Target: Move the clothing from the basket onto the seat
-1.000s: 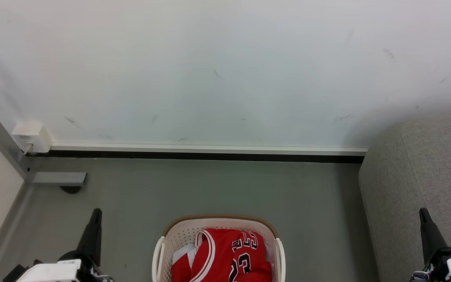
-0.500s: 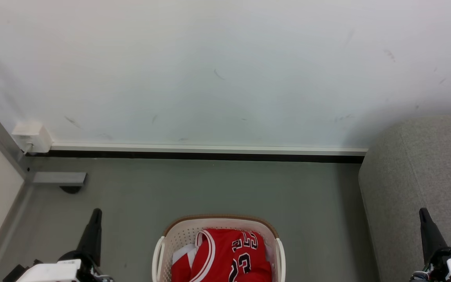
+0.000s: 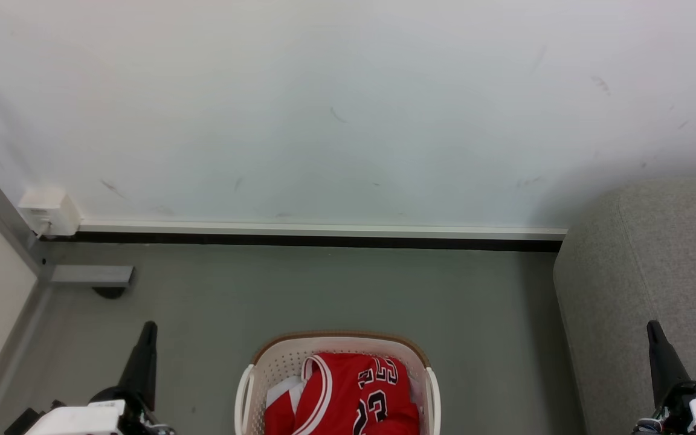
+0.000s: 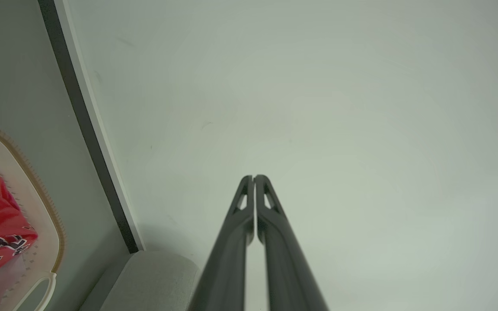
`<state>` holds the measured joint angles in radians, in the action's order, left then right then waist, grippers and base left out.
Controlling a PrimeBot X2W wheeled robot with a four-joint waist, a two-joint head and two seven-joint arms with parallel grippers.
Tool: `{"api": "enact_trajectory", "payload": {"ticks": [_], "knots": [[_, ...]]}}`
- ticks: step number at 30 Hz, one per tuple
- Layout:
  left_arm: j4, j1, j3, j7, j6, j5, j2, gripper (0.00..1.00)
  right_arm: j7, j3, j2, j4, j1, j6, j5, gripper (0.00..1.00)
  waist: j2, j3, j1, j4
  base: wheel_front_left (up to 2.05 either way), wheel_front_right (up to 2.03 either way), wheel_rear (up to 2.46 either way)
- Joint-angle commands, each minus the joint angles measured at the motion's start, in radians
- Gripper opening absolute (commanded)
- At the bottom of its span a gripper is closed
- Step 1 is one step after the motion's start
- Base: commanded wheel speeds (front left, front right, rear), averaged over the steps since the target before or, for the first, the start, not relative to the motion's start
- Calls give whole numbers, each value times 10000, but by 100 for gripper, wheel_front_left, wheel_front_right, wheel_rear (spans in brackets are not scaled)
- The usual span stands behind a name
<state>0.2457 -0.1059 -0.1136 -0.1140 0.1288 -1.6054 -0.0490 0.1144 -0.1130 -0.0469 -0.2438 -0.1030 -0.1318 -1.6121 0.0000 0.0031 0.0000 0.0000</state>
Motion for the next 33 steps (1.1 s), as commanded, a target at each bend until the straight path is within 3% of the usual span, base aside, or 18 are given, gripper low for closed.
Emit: {"api": "enact_trajectory", "payload": {"ticks": [1, 33], "knots": [[-29, -64, -19, -30, 43, -144, -23, 0, 24, -10, -71, -28, -138, 23, -18, 0, 0, 0, 0, 0, 0, 0, 0], [-29, -65, -19, -30, 44, -144, -23, 0, 23, -10, -71, -28, -138, 23, -17, 0, 0, 0, 0, 0, 0, 0, 0]]}}
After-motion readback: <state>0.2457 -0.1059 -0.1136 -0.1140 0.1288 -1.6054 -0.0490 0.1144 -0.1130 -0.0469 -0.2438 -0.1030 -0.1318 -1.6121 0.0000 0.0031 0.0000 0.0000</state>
